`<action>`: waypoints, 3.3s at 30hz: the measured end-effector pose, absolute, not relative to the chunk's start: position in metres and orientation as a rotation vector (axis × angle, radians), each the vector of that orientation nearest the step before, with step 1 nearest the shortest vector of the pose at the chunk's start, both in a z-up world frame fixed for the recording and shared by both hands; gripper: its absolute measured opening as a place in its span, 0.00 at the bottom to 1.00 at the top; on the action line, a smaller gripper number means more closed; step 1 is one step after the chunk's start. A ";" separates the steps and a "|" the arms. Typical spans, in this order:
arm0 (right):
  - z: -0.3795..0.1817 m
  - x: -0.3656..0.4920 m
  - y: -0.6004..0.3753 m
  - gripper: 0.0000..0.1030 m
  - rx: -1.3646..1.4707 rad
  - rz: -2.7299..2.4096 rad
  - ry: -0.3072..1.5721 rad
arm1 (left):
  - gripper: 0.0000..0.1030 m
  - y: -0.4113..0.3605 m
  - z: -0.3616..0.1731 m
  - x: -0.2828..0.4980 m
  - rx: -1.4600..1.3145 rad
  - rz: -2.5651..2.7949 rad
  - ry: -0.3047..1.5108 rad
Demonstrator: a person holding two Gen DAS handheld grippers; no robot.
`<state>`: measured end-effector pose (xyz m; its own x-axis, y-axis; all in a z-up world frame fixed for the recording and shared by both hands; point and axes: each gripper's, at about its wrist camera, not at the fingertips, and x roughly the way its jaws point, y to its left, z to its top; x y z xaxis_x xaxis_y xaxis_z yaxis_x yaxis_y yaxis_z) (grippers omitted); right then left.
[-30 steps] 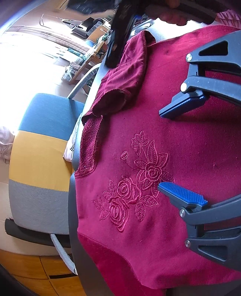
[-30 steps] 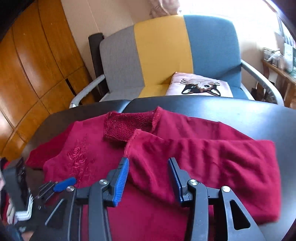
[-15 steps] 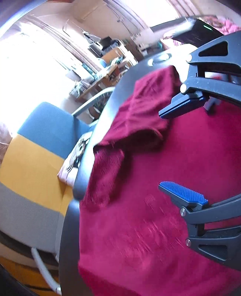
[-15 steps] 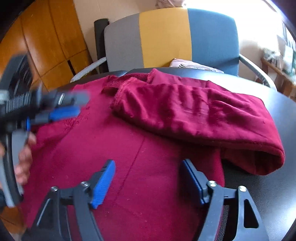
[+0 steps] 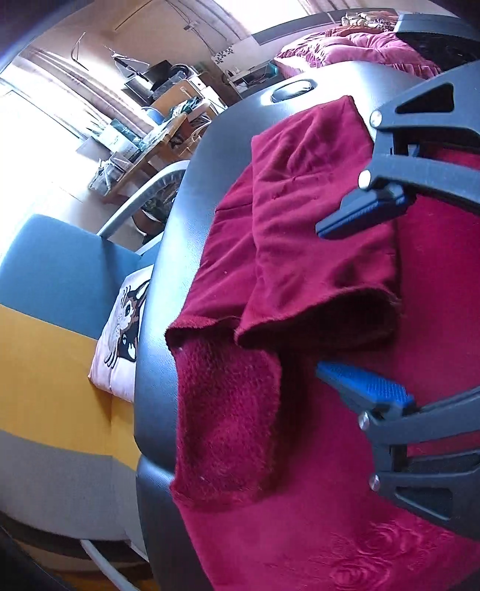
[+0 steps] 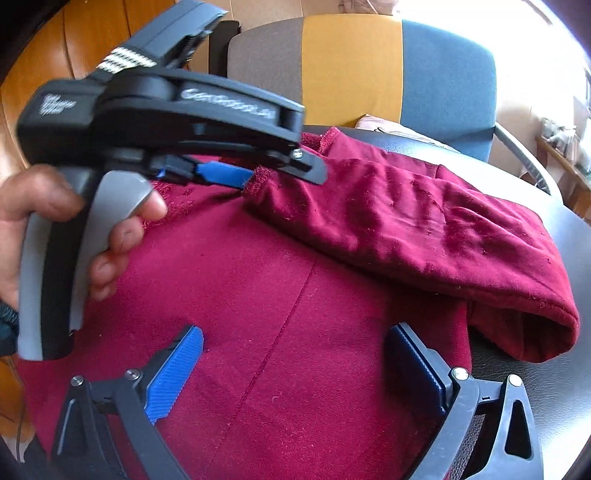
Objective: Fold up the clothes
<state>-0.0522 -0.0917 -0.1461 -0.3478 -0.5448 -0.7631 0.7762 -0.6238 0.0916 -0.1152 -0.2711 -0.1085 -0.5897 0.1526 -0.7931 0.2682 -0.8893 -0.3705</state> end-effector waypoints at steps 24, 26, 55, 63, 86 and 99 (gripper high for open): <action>-0.148 -0.052 -0.094 1.00 1.000 -2.034 0.371 | 0.06 -0.336 -0.012 -0.031 0.976 -2.666 0.787; -0.148 -0.053 -0.095 1.00 0.999 -2.034 0.372 | 0.06 -0.351 -0.025 -0.017 0.976 -2.608 0.820; -0.091 -0.126 -0.057 1.00 1.015 -1.968 -0.225 | 0.12 -0.388 -0.124 0.001 0.993 -2.427 0.754; -0.134 -0.175 -0.094 1.00 1.124 -2.189 -0.057 | 0.15 -0.391 -0.130 0.001 0.969 -2.448 0.756; -0.120 -0.171 -0.063 1.00 1.129 -2.187 -0.147 | 0.15 -0.377 -0.134 0.018 0.949 -2.468 0.781; -0.142 -0.195 -0.116 1.00 1.116 -2.335 0.162 | 0.15 -0.383 -0.135 0.003 0.931 -2.462 0.785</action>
